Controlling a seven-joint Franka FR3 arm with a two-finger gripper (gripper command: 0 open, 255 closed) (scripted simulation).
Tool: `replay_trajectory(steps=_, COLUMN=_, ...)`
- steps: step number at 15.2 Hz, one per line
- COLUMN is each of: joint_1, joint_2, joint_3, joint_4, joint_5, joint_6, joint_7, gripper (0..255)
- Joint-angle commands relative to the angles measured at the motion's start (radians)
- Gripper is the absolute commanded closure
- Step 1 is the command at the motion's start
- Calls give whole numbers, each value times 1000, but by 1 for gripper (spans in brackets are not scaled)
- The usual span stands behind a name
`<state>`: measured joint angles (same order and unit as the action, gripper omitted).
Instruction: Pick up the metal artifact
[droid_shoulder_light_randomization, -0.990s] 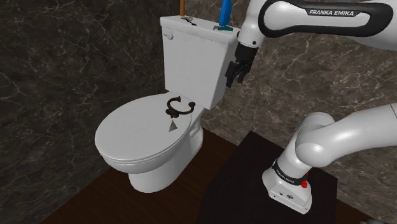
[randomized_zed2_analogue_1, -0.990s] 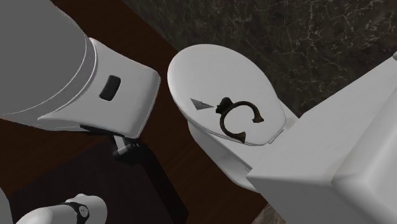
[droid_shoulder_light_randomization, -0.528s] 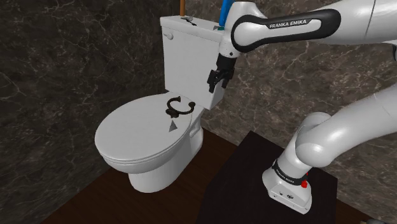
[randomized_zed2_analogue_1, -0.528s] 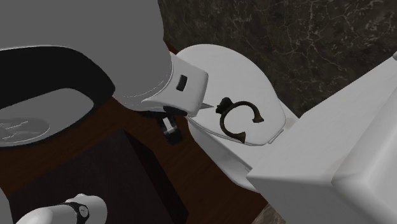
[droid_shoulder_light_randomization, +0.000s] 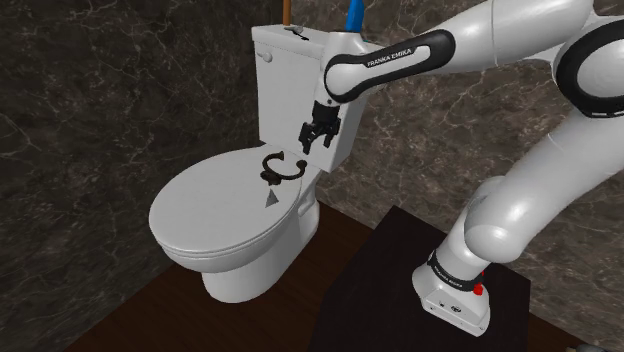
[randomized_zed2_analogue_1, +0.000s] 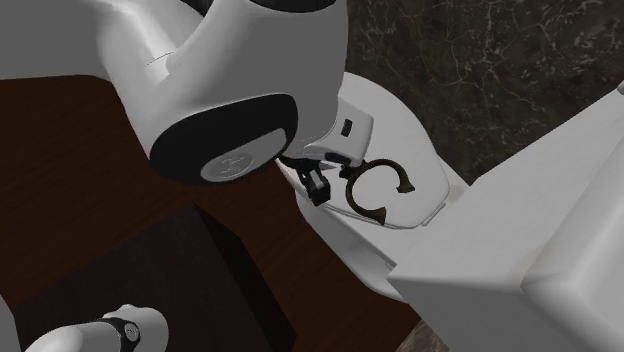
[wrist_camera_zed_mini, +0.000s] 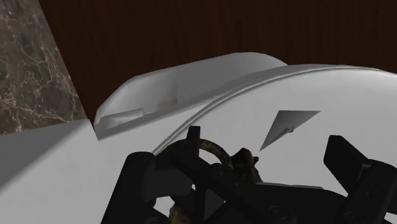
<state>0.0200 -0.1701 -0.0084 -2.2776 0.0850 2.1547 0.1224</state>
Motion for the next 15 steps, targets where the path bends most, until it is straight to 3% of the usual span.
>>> replay_trajectory(steps=1, joint_1=0, joint_2=88, joint_3=1, joint_4=53, joint_5=0, joint_6=37, joint_7=8, gripper=0)
replay_trajectory(steps=8, joint_1=3, joint_2=360, joint_3=3, joint_4=241, joint_5=-4, joint_6=125, joint_7=38, gripper=0)
replay_trajectory(steps=15, joint_1=6, joint_2=638, joint_3=-3, joint_4=497, joint_5=-9, joint_6=150, joint_7=68, gripper=0)
